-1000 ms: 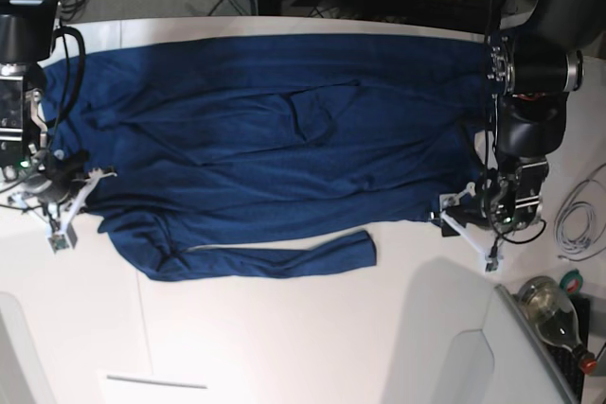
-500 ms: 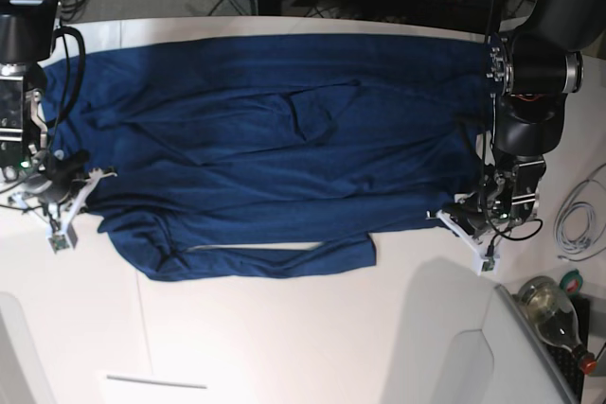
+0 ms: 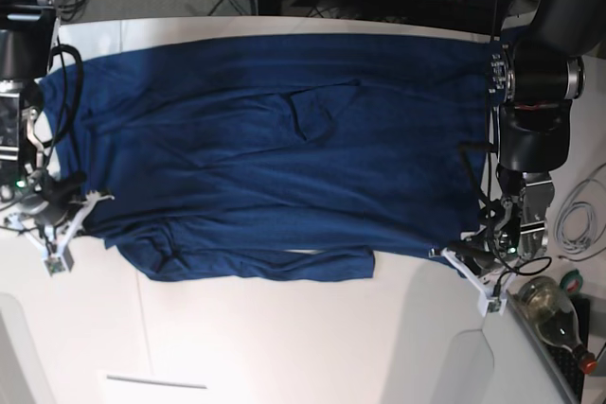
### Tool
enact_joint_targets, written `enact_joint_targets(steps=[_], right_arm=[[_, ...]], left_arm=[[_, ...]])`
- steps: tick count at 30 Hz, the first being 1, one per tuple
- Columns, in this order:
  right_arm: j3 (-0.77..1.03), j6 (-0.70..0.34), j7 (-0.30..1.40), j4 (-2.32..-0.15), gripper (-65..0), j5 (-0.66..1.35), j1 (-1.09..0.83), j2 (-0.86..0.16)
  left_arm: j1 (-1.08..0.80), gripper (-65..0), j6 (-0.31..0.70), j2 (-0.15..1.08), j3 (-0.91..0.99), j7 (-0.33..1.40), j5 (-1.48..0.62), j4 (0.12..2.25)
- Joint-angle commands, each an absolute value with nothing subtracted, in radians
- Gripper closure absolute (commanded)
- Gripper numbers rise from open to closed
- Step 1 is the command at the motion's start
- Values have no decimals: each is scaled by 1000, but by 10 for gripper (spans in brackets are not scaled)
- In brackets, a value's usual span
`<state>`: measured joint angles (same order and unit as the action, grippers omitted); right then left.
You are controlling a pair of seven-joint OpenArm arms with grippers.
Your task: Layout the t-shirt on the table in an organized manner, then fold the t-shirt properly
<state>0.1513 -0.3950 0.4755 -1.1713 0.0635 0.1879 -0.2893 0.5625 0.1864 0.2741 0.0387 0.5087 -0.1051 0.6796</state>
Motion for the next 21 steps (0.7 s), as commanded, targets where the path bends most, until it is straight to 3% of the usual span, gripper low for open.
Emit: enact_joint_targets(steps=[1,8,19,21], right_arm=[[159,-398,453,-1188,0,67,217,-306],[159,-395,456,-1185,0,65,213,-308],[160,-394,458,-997,-6,67,213,-302],[160,-394,460,-1001,-62,68,209,-302]], left_arm=[[581,0,182,286,45,503,-107,737],[476,0,180,277,150,530,-108,970],[378,0,182,254,185,538,-105,986],[375,0,182,243,191,538,-105,986]])
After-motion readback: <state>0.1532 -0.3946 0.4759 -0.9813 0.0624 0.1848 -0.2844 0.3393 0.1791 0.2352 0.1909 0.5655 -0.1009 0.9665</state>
